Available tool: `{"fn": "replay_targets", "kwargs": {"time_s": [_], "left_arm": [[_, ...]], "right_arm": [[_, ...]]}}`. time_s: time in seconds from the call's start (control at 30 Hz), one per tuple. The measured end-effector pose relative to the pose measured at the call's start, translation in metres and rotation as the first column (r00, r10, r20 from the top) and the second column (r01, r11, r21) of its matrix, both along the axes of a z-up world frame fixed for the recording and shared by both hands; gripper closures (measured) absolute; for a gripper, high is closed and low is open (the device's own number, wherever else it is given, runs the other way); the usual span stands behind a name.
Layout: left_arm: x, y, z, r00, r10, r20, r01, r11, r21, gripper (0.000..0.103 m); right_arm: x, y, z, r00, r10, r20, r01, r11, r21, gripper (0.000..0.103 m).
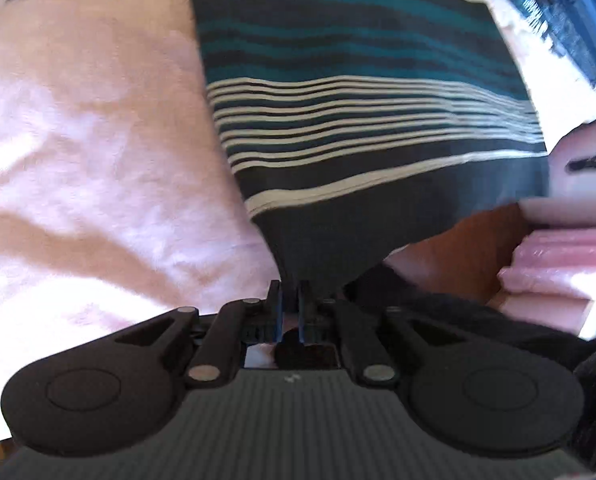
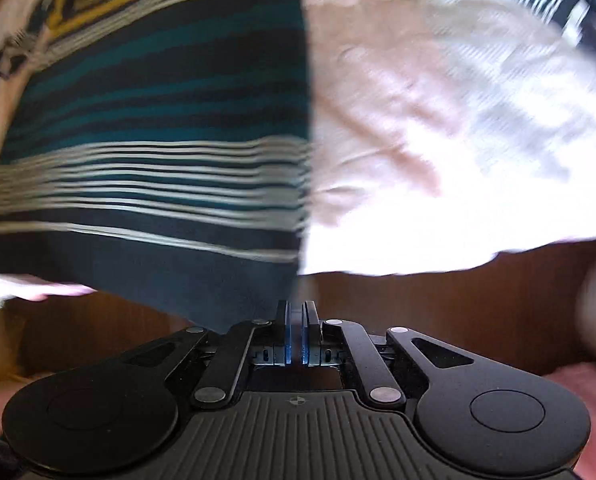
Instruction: Fold clothes
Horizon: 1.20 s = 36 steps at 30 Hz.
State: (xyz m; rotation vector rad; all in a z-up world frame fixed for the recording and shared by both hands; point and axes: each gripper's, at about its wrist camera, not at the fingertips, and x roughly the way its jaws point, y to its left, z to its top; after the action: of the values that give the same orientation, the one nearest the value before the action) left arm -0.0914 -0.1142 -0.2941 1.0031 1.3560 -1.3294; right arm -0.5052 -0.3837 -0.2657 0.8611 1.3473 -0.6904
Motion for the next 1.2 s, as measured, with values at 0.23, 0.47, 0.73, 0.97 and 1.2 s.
{"fn": "replay_targets", "kwargs": {"time_s": [0.23, 0.47, 0.73, 0.97, 1.2], "left_arm": [[0.050, -0.031, 0.044, 0.981, 0.116, 0.157, -0.097, 0.987, -0.126, 0.080], [0.102, -0.089, 0.052, 0.939, 0.211, 0.272, -0.134, 0.952, -0.274, 0.057], [0.182, -0.193, -0.017, 0.861, 0.068, 0.505, 0.099, 0.950, -0.297, 0.048], [0.196, -0.235, -0.083, 0.672, -0.284, 0.684, 0.482, 0.869, -0.112, 0.099], [0.275, -0.151, 0.028, 0.481, -0.255, 0.839, 0.526, 0.849, -0.043, 0.100]], "right_arm": [[0.022, -0.047, 0.056, 0.995, 0.046, 0.091, -0.030, 0.985, -0.170, 0.048], [0.109, -0.086, 0.081, 0.952, 0.118, 0.281, -0.062, 0.978, -0.202, 0.048], [0.255, -0.079, 0.070, 0.914, 0.132, 0.383, -0.058, 0.978, -0.199, 0.048], [0.332, -0.062, 0.023, 0.943, 0.099, 0.319, -0.056, 0.989, -0.140, 0.048], [0.375, -0.064, 0.015, 0.951, 0.106, 0.290, -0.075, 0.990, -0.116, 0.048]]}}
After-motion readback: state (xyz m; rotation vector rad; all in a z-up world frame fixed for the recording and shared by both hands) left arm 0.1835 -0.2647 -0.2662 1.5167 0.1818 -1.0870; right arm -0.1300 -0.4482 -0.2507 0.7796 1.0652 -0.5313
